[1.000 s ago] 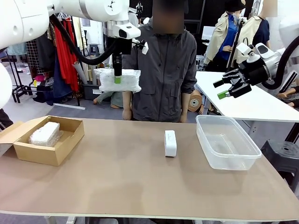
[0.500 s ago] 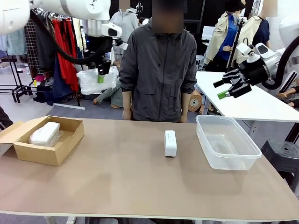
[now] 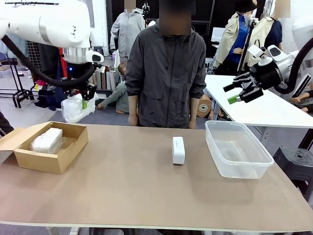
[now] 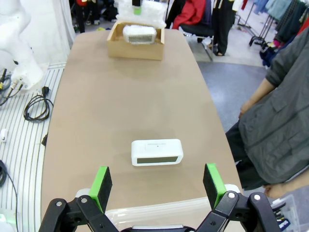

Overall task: Separate and place wrapped and unwrapped clocks.
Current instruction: If the picked Digital clock is wrapped, place it in the Package Box ; if not, place it in the Organizing box.

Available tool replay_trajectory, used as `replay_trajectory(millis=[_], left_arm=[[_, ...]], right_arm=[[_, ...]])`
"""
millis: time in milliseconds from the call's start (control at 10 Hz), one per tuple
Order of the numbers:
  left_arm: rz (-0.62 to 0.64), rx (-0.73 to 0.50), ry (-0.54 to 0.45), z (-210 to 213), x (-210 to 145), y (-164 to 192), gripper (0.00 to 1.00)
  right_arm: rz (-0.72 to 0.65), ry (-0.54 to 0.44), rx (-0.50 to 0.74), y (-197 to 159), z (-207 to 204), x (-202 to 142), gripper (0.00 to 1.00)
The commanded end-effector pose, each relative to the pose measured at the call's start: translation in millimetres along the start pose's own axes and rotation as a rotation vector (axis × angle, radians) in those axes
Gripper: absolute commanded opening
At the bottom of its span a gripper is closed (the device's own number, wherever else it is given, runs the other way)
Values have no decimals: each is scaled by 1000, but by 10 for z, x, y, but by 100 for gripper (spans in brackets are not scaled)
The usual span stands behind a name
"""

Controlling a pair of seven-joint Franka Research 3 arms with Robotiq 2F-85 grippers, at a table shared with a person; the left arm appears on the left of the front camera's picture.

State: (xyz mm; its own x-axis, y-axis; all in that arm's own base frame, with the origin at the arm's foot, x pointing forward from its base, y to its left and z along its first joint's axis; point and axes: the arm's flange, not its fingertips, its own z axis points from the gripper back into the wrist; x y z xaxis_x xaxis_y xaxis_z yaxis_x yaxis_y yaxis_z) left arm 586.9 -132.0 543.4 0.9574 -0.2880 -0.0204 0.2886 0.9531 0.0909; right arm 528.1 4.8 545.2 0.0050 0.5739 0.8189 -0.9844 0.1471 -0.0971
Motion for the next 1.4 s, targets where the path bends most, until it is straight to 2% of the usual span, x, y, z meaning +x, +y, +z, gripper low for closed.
replay_trajectory(millis=[0,300,500,600,1200,1300], left_arm=[[68,51,-38,-138,-176,129,0],[103,50,-39,-350,-170,337,0],[-11,35,-12,-391,-104,337,0],[76,35,-12,-375,-79,388,0],[58,34,-5,-411,-71,363,0],[73,69,-60,-451,-23,442,0]], right_arm=[[3,-3,0,14,3,18,100],[3,-3,0,14,3,18,100],[3,-3,0,14,3,18,100],[3,-3,0,14,3,18,100],[3,-3,0,14,3,18,100],[3,-3,0,14,3,18,100]])
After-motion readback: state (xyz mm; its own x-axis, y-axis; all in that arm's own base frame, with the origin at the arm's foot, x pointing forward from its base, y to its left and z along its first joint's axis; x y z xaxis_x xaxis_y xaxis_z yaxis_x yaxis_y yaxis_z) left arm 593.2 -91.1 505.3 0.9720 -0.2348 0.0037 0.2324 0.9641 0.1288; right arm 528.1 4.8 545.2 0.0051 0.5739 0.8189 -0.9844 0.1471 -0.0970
